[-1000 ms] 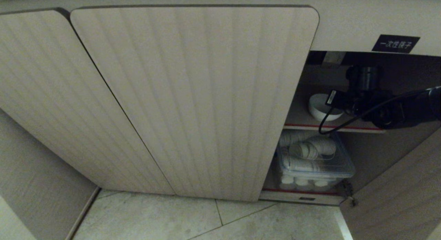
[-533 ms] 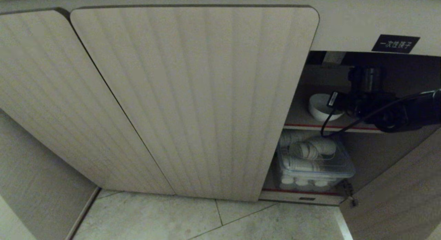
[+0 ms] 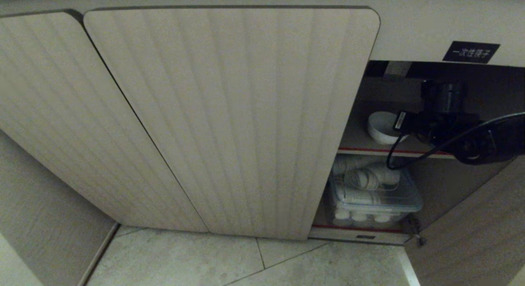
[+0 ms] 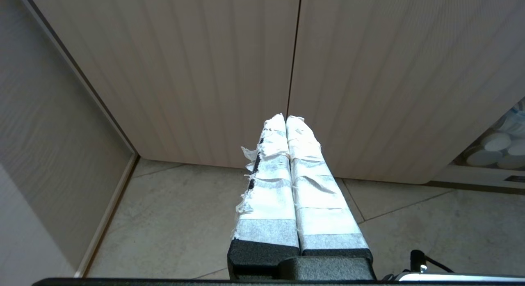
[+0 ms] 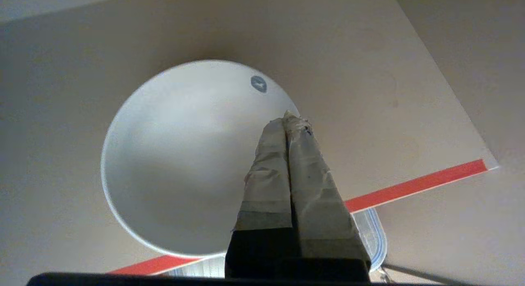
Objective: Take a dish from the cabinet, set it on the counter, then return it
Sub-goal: Close the cabinet door
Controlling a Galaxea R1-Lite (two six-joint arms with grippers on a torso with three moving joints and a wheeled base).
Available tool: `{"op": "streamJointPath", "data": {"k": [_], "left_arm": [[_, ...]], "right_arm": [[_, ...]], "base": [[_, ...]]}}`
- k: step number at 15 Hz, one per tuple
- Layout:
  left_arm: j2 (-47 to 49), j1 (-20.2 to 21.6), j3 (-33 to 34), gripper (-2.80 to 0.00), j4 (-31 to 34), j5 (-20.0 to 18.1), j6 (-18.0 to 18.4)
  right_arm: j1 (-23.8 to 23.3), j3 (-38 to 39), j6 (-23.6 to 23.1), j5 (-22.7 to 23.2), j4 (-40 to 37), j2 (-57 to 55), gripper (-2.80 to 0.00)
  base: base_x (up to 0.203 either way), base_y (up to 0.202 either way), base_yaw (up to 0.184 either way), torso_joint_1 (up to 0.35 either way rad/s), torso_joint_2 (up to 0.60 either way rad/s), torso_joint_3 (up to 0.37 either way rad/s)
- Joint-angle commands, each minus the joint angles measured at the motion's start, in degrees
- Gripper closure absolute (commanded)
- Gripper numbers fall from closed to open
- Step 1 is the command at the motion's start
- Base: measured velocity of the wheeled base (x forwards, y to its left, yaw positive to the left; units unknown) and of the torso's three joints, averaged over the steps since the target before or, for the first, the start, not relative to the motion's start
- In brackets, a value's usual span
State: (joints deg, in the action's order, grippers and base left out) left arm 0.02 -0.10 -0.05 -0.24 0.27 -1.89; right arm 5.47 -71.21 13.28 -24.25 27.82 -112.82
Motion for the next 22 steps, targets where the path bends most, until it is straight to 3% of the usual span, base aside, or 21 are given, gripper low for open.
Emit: {"op": "streamJointPath", "data": {"k": [1,22], "left_arm": [[0.0,0.0,0.0,0.0,0.0,0.1,0.0],[0.0,0.0,0.0,0.0,0.0,0.0,0.0]], "right_arm": [[0.1,2.7,-0.5,-0.1,1.7,1.7,0.0],[1.6,21.3,-6.8,3.9,11.5,13.2,0.0]], "base": [[0.0,0.0,0.0,0.0,0.0,0.0],[0.0,0.0,0.0,0.0,0.0,0.0]]}}
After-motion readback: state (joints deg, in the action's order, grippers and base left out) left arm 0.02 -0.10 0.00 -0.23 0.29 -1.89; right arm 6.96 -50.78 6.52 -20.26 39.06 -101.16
